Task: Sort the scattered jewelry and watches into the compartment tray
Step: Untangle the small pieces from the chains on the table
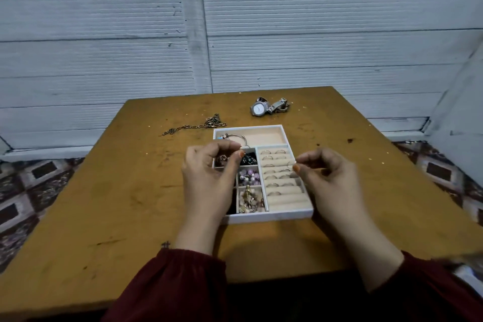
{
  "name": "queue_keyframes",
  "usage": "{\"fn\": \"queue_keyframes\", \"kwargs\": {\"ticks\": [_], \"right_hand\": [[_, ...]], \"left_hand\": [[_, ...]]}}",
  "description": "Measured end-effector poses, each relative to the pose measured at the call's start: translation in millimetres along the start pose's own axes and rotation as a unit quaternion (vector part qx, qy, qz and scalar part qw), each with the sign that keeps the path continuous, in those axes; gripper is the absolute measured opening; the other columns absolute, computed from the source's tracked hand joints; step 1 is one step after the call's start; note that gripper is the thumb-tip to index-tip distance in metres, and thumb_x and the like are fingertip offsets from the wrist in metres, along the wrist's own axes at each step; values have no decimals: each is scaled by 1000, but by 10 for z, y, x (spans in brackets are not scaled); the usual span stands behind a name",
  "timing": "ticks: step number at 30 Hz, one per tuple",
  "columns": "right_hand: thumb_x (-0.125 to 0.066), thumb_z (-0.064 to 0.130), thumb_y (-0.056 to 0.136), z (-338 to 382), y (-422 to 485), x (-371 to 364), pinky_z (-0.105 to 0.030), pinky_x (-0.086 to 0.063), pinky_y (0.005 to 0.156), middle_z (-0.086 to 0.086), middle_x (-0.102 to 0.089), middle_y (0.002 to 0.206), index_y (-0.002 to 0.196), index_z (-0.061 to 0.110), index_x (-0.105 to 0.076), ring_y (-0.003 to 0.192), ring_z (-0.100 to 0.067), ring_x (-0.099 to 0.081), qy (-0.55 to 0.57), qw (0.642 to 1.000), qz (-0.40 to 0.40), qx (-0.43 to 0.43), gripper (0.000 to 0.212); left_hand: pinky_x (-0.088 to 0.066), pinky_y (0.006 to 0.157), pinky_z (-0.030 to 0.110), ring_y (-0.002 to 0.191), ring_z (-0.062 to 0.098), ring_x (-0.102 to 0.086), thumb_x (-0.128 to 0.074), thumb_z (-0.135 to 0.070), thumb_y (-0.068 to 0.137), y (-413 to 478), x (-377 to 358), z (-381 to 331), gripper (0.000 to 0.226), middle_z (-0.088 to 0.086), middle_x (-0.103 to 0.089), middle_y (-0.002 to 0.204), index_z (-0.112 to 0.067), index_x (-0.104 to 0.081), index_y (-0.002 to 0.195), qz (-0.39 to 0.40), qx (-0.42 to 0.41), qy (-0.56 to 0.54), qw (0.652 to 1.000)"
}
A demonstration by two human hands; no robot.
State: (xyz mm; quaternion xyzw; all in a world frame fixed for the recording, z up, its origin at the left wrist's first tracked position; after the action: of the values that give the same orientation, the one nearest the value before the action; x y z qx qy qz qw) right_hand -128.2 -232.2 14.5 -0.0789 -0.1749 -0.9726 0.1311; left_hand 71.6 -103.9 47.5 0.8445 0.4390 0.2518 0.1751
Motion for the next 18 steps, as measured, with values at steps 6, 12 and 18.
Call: {"fn": "queue_keyframes", "kwargs": {"ticks": [6,12,18], "right_hand": [[-72,17,81,-26,-224,118,-33,-49,82,9,-66,88,79,31,-66,95,-11,-59,-68,997,-22,27,15],[-73,17,80,121,-287,113,-18,-43,79,21,-62,81,80,33,-66,96,-3,-53,-116,991,-18,65,17],[-73,16,78,174,-300,71,-36,-45,87,48,-51,88,75,37,-61,95,-13,-54,-137,988,-1,72,24]], "left_hand": [[-43,74,41,84,6,-40,-65,-31,79,-333,-95,-400,11,-39,-45,81,-28,-70,88,8,-132,113,985],[-44,75,41,88,5,-44,-57,-36,81,-541,-232,-370,16,-36,-51,86,-30,-69,89,21,-126,81,988],[-43,77,39,87,8,-45,-57,-36,81,-546,-239,-322,16,-29,-56,87,-28,-69,89,14,-123,83,989]]}}
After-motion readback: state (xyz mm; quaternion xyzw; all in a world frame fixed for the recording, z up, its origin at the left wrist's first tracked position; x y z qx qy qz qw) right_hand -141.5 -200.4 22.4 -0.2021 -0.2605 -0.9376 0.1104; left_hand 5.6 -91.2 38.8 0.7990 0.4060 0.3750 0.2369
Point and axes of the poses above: each hand's wrist, its own y-axis towards the middle knuckle, its own x-axis out of the back of the hand, z = x × y, the point moved 10 cm from there along y, towards the middle knuckle
